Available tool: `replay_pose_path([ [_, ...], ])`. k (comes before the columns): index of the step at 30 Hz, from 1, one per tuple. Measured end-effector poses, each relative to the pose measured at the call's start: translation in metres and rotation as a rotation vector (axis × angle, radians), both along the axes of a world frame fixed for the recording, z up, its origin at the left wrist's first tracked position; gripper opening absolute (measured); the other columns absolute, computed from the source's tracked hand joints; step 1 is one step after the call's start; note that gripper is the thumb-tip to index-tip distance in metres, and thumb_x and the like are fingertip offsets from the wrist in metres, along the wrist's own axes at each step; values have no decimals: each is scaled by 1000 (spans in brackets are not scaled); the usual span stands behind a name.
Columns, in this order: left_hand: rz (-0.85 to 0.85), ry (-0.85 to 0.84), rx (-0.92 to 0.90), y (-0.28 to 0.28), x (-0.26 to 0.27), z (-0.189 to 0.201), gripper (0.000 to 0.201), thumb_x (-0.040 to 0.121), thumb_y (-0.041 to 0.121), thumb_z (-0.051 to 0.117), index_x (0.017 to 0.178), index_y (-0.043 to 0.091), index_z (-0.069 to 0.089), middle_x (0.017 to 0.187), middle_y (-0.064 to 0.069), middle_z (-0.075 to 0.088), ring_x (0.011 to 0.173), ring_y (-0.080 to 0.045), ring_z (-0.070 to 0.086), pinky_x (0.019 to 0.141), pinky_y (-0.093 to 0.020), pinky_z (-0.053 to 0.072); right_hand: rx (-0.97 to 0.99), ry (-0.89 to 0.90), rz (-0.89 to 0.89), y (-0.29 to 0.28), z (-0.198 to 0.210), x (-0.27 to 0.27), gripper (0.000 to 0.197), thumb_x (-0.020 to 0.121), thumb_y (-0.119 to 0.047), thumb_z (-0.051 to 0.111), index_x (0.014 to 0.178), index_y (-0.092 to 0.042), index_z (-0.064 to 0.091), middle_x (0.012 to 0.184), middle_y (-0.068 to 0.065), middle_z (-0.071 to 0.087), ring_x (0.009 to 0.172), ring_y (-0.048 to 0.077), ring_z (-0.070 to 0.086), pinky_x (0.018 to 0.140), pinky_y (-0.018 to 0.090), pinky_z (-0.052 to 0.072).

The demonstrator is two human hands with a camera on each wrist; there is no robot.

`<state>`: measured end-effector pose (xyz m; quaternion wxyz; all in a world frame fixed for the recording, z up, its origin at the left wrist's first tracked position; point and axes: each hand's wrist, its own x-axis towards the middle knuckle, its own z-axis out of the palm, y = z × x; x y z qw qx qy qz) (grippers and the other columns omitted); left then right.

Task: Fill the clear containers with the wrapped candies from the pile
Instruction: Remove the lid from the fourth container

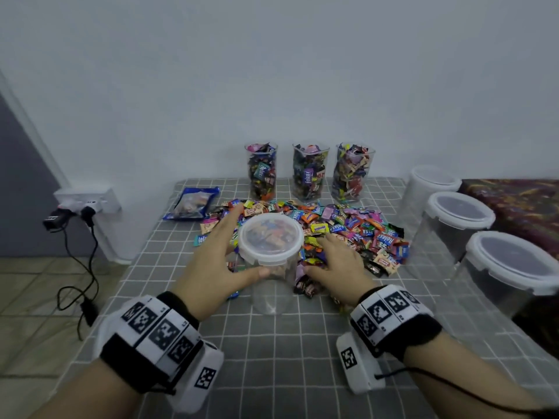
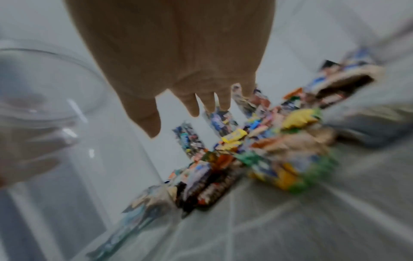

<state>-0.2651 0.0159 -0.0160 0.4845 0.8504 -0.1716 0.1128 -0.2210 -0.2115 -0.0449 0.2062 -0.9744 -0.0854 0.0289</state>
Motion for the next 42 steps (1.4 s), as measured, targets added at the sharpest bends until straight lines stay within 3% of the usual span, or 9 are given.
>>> replay_pose_path([
  [5, 17, 236, -162, -2, 4, -15, 140, 39, 70, 79, 148, 37, -2, 147, 20, 33, 134, -2, 34, 110, -32, 32, 463, -352, 29, 19, 35, -17, 44, 94, -18, 52, 137, -13, 44, 143, 1, 43, 133, 15, 35, 109, 29, 26],
  [8, -50, 256, -269, -13, 5, -21, 125, 47, 56, 85, 147, 28, 17, 136, 17, 48, 127, -4, 45, 108, -34, 36, 593, -380, 56, 32, 53, -23, 31, 96, -18, 49, 126, -12, 55, 127, 0, 57, 117, 13, 49, 100, 32, 38],
  [12, -72, 241, -380, -30, 0, -21, 94, 58, 24, 89, 135, 24, 36, 124, 10, 59, 115, -2, 56, 89, -15, 45, 443, -333, 180, 41, 62, -20, 35, 94, -24, 54, 126, -10, 56, 126, 4, 57, 117, 17, 49, 94, 20, 32],
  [16, 130, 145, -206, -37, 1, -25, 84, 54, 51, 75, 130, 35, 42, 113, 18, 62, 105, 1, 59, 86, -19, 47, 178, -555, 333, 51, 53, -31, 55, 78, -49, 51, 113, -8, 65, 124, 7, 61, 115, 23, 55, 102, 30, 32],
  [19, 180, 53, -54, -43, 0, -23, 72, 66, 59, 50, 132, 30, 42, 116, 15, 57, 105, -1, 55, 87, -17, 44, 28, -668, 363, 58, 45, -36, 53, 70, -43, 54, 109, -9, 66, 119, 5, 64, 113, 23, 56, 104, 32, 25],
  [23, 208, 52, -46, -45, -4, -21, 68, 69, 52, 53, 132, 28, 42, 116, 14, 55, 103, 0, 53, 79, -4, 37, -7, -752, 383, 58, 37, -32, 48, 70, -30, 63, 112, -6, 65, 118, 7, 65, 114, 27, 56, 105, 32, 25],
  [27, 226, 66, -54, -47, -2, -23, 80, 60, 54, 60, 134, 29, 41, 119, 13, 56, 106, -3, 55, 82, -10, 40, -21, -833, 449, 53, 34, -27, 45, 82, -35, 53, 110, -2, 66, 115, 12, 66, 110, 29, 61, 103, 38, 35],
  [34, 275, 131, -21, -47, 0, -26, 82, 56, 47, 67, 132, 36, 39, 119, 13, 58, 101, -5, 55, 73, -12, 38, -144, -938, 491, 51, 35, -19, 49, 82, -41, 53, 104, 0, 69, 108, 15, 69, 102, 29, 66, 100, 36, 37],
  [42, 243, 81, -45, -44, -3, -25, 61, 79, 34, 65, 134, 34, 39, 119, 17, 51, 103, 3, 51, 78, -1, 35, -38, -835, 467, 56, 31, -26, 46, 79, -25, 50, 114, 2, 64, 118, 15, 64, 113, 32, 59, 101, 46, 43],
])
